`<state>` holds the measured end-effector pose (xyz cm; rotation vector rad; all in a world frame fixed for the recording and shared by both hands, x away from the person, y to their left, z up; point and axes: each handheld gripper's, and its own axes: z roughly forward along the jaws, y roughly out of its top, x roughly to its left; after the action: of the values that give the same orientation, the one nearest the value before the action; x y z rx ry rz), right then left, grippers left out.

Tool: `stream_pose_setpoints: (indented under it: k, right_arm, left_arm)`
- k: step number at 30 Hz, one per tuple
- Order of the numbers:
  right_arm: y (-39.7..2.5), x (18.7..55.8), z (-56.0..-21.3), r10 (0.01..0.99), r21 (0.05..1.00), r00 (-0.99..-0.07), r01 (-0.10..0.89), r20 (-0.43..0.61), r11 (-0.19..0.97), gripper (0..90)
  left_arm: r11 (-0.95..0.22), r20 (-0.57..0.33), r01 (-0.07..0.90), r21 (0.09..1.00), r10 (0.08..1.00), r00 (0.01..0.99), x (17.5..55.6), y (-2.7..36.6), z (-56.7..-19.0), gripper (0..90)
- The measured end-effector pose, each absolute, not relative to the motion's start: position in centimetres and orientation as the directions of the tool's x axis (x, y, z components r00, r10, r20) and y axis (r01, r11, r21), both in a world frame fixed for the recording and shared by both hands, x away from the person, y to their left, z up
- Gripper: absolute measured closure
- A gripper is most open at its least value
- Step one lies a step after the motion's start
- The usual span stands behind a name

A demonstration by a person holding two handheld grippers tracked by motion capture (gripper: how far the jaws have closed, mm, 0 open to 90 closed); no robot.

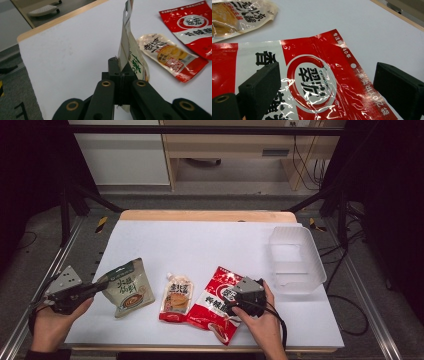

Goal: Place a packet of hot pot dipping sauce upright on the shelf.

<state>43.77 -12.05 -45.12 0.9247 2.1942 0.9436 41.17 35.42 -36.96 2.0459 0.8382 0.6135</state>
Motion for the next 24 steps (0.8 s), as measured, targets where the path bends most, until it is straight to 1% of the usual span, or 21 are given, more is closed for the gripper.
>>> stream_pose_setpoints:
  k: [2,4,8,9,11,12,13,14,16,18,22,23,24]
  right_arm:
    - [-12.0,43.8,-45.1,0.763,0.776,-0.605,0.362,-0.226,0.517,8.3]
    - [-11.9,43.6,-44.9,0.762,0.777,-0.606,0.359,-0.228,0.518,8.6]
    - [-11.9,43.5,-44.6,0.756,0.777,-0.611,0.349,-0.235,0.524,8.9]
    - [-11.8,43.4,-44.2,0.752,0.782,-0.618,0.345,-0.228,0.52,9.8]
    - [-11.7,43.3,-43.9,0.744,0.79,-0.64,0.347,-0.195,0.506,10.2]
    - [-11.7,43.3,-43.9,0.744,0.79,-0.64,0.347,-0.195,0.506,10.2]
    - [-11.6,43.4,-43.7,0.736,0.788,-0.649,0.345,-0.193,0.511,11.1]
    - [-11.3,43.3,-43.1,0.714,0.764,-0.658,0.327,-0.239,0.556,14.4]
    - [-11.2,43.3,-42.8,0.704,0.753,-0.664,0.322,-0.253,0.574,15.3]
    - [-11.0,43.3,-41.7,0.666,0.73,-0.688,0.291,-0.289,0.618,19.3]
    - [-10.8,43.4,-40.9,0.642,0.71,-0.707,0.287,-0.296,0.643,19.2]
    - [-10.8,43.5,-40.6,0.64,0.703,-0.712,0.296,-0.288,0.646,19.2]
    - [-10.8,43.8,-39.9,0.637,0.702,-0.731,0.32,-0.245,0.636,21.7]
  left_arm:
    - [-0.458,0.135,0.324,0.828,0.723,0.677,41.1,34.9,-36.1,90.0]
    - [-0.492,0.166,0.304,0.816,0.703,0.691,40.8,34.2,-35.1,90.0]
    - [-0.52,0.201,0.278,0.808,0.687,0.698,40.7,33.6,-33.7,90.0]
    - [-0.532,0.218,0.268,0.803,0.682,0.699,40.8,33.5,-32.7,90.0]
    - [-0.531,0.216,0.259,0.807,0.674,0.707,41.0,33.3,-31.9,90.0]
    - [-0.531,0.216,0.259,0.807,0.674,0.707,41.0,33.3,-31.9,90.0]
    - [-0.535,0.219,0.25,0.807,0.664,0.715,41.2,33.2,-31.4,90.0]
    - [-0.535,0.217,0.243,0.809,0.656,0.723,41.3,33.0,-31.1,90.0]
    - [-0.536,0.216,0.238,0.81,0.649,0.73,41.4,32.7,-30.9,90.0]
    - [-0.551,0.228,0.217,0.806,0.627,0.744,41.7,32.0,-30.5,90.0]
    - [-0.566,0.228,0.218,0.795,0.612,0.757,42.0,31.2,-30.3,90.0]
    - [-0.576,0.235,0.214,0.789,0.605,0.761,42.2,31.0,-30.2,90.0]
    - [-0.586,0.241,0.211,0.782,0.597,0.765,42.5,30.5,-30.0,90.0]
